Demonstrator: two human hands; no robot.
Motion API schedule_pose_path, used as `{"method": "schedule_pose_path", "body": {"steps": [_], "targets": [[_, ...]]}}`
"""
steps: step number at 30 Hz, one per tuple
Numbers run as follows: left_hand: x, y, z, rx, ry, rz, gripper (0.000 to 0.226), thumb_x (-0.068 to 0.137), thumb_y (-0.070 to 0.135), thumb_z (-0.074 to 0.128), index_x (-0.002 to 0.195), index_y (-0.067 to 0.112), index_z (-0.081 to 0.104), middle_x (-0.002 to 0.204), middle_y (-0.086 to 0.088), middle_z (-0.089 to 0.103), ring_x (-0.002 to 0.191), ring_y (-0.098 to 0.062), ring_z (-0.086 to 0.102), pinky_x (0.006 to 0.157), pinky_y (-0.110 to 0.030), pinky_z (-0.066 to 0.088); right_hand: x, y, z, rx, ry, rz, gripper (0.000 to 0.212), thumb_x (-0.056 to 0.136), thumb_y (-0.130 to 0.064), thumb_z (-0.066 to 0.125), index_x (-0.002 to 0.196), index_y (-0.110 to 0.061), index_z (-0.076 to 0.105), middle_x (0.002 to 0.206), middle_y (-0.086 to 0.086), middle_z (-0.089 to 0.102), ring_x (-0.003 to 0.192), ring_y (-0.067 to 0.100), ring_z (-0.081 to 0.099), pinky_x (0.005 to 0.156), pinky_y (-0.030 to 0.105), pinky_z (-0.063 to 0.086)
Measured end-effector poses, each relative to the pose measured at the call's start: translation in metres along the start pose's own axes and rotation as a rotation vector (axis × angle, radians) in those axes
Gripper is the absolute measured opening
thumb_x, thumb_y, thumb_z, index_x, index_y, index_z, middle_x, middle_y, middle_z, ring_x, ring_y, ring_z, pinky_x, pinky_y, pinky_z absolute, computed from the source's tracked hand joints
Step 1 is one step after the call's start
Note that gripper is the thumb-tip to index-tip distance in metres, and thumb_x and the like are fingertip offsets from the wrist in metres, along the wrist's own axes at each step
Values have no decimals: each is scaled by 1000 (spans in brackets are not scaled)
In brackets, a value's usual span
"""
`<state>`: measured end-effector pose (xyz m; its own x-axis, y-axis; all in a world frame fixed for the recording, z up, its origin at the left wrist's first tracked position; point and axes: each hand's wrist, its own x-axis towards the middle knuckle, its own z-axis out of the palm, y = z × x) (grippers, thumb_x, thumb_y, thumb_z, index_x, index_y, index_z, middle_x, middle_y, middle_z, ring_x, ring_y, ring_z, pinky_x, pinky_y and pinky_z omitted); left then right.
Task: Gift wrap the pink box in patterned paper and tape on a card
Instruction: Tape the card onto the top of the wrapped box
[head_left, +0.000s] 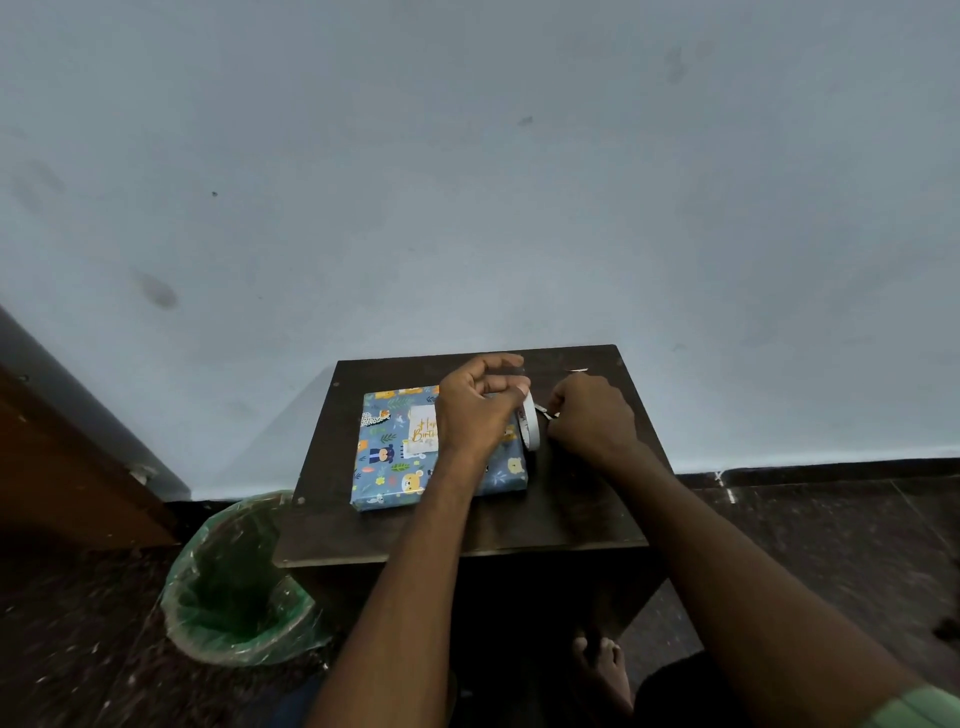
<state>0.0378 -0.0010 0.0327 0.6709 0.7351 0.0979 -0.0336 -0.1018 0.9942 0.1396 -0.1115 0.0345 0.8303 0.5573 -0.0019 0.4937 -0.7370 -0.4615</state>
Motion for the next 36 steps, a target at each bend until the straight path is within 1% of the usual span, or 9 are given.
{"method": "schedule_pose_path", "body": {"steps": [3,7,13,18,20,23,28,32,36], "targets": [[1,1,-2,-5,-8,6,28,88,-4,77,110,12,78,86,-5,82,84,-5,77,71,-15,54,3,3,-3,-48,51,3,22,75,-9,68,93,-20,73,103,6,71,99,33,68,79,34,55],[2,1,-3,1,-5,7,29,88,-4,76,111,13,78,87,-5,82,84,-5,77,71,-14,54,3,7,1,-144,19,-13,15,78,-17,75,92,-18,71,101,7,70,99,33,69,72,32,50],[2,1,-1,0,-2,4,30,88,-2,78,111,17,78,87,-2,82,91,-12,79,77,-19,58,1,5,3,-214,95,-59,19,88,-8,66,107,-11,66,113,13,66,118,34,56,77,35,46],[3,2,-2,6,-9,-3,29,89,-2,77,112,15,78,88,-4,82,87,-8,78,71,-19,58,15,14,-16,41,174,3,23,85,-9,66,100,-22,78,110,5,70,100,32,67,80,33,52],[3,2,-3,11,-9,1,29,89,-3,77,112,16,78,88,-3,82,86,-7,78,69,-18,57,18,18,-29,246,130,5,27,86,-6,65,92,-28,79,97,-2,73,90,25,72,80,31,55],[4,1,-4,18,-2,15,28,90,-1,77,111,16,78,88,-3,82,85,-9,77,70,-21,59,16,25,-46,492,35,-13,38,85,5,63,87,-28,80,79,2,72,70,26,77,77,46,66],[6,-2,-5,26,-5,23,27,91,2,77,111,20,77,87,-1,82,85,-11,76,72,-29,59,13,31,-58,502,-101,-48,33,85,10,67,92,-19,82,76,10,70,71,33,76,77,50,66],[6,-4,-5,61,-24,60,29,90,0,76,111,20,77,87,0,82,92,-13,78,83,-32,62,8,26,-63,485,-167,-84,35,79,14,69,95,-15,81,77,27,67,66,28,71,77,49,66],[7,-6,-4,89,-41,90,30,89,1,77,110,23,76,87,1,82,92,-16,78,85,-36,62,8,24,-63,472,-185,-85,34,77,13,75,97,-14,80,69,14,65,63,23,68,72,49,66]]}}
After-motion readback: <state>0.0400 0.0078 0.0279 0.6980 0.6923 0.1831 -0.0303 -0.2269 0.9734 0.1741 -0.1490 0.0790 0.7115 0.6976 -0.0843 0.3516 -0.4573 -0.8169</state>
